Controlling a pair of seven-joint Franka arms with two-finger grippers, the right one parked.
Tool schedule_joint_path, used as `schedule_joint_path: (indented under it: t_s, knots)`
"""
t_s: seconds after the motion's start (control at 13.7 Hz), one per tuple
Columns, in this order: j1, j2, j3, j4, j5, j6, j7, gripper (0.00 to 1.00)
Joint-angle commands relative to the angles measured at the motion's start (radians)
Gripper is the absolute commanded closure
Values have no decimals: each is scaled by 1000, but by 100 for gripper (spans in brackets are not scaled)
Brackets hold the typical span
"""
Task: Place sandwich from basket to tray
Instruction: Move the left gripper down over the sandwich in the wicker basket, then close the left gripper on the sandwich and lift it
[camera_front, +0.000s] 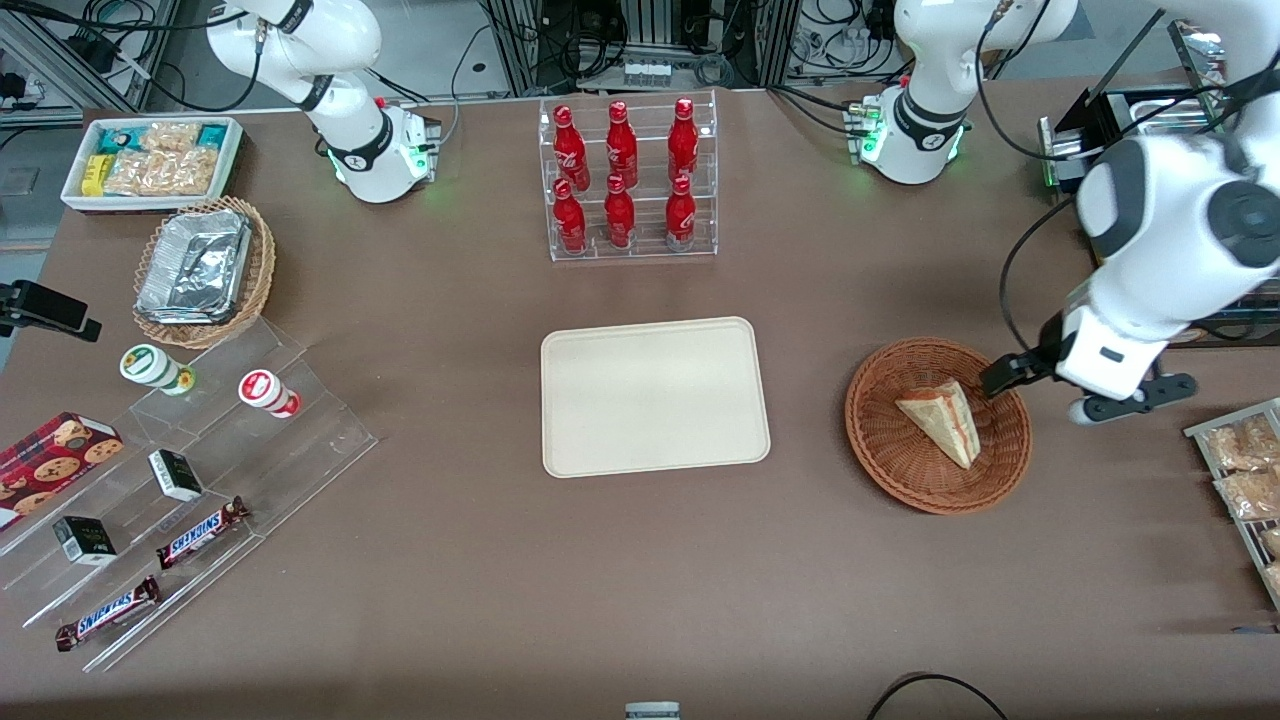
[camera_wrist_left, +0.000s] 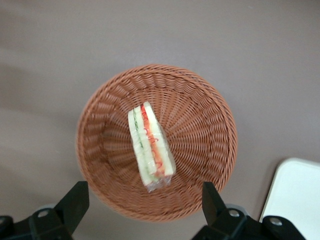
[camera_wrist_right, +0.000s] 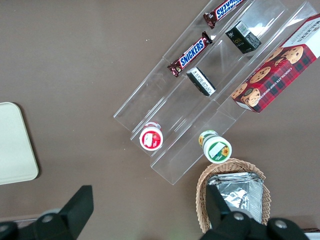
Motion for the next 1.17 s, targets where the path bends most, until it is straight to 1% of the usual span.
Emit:
schedule_joint_path:
  t_s: [0.0, 0.15, 0.37, 0.44, 0.51, 0.59, 0.66, 0.73, 0.88, 0.95, 1.02, 1.1]
  knots:
    - [5, -36, -35, -162, -11, 179, -181, 0]
    - [5, 5, -35, -207, -11, 242, -206, 0]
    - [8, 83, -35, -282, -11, 418, -209, 0]
    - [11, 112, -33, -290, -11, 470, -209, 0]
    - [13, 143, -31, -284, -12, 486, -209, 0]
    - [13, 163, -31, -280, -14, 504, -211, 7]
    - [16, 175, -30, -279, -14, 530, -229, 63]
    - [19, 189, -30, -271, -14, 535, -246, 100]
    - [13, 186, -28, -245, -12, 523, -241, 100]
    - [11, 154, -30, -242, -12, 503, -243, 100]
    - [8, 116, -30, -228, -11, 447, -241, 100]
    - [3, 73, -33, -189, -11, 346, -241, 100]
